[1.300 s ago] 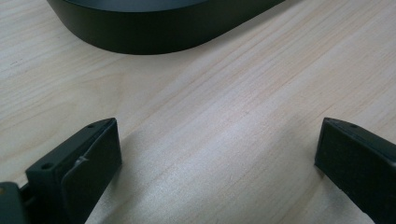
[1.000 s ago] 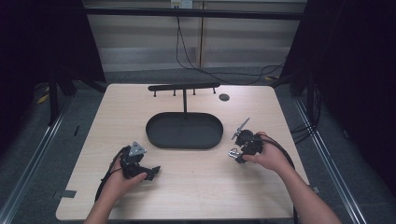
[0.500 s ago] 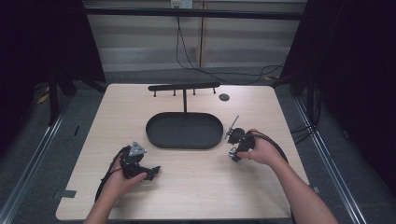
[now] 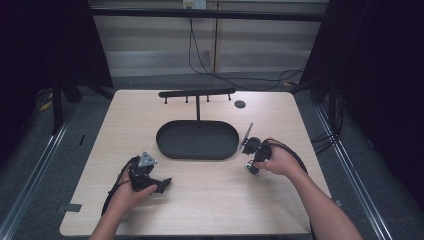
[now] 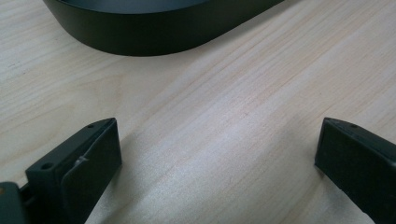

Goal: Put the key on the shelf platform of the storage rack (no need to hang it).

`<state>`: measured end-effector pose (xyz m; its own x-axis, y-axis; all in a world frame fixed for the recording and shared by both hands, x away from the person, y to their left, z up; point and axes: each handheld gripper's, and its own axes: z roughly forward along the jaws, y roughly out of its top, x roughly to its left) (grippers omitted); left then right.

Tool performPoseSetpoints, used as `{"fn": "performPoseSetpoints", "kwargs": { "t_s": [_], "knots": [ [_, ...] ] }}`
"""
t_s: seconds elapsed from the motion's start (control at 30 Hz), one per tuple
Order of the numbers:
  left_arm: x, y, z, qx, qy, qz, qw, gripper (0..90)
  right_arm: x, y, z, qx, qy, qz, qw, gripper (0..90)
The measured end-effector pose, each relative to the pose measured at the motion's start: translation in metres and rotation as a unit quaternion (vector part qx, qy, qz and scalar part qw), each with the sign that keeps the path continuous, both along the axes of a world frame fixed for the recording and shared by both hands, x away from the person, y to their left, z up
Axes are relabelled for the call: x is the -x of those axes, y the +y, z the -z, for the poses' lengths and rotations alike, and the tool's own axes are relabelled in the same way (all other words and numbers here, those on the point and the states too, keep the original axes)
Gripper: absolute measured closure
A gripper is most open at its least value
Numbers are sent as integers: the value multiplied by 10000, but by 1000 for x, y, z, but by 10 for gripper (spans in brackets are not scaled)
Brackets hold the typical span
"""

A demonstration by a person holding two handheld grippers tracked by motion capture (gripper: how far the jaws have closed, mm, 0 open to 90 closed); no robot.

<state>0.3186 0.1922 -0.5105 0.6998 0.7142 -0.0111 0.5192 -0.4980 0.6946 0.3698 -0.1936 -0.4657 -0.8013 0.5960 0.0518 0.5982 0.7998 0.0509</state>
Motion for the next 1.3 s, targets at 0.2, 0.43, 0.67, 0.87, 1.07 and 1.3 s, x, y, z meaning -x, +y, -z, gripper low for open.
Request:
{"fn": "performPoseSetpoints", "kwargs": {
  "t_s": [0.2, 0.43, 0.67, 0.87, 1.07, 1.3],
  "knots": [
    [0, 0, 0, -23, 12, -8, 10000, 0, 4, -2, -14, -134, -76, 15, 9999, 688],
    [0, 0, 0, -13, -10, -5, 10000, 0, 4, 3, -34, -229, -85, -20, 9997, 688],
    [0, 0, 0, -18, -4, 0, 10000, 0, 1, 8, -48, -213, -102, -39, 9997, 688],
    [0, -1, 0, 36, -11, -43, 10000, 0, -2, 12, -59, -181, -154, -72, 9997, 688],
    [0, -1, 1, 59, 3, -58, 10000, 0, -6, 19, -70, -208, -223, -105, 9995, 688],
    [0, -1, 0, 39, -14, -47, 10000, 0, -9, 25, -78, -213, -276, -204, 9992, 688]
  ]
}}
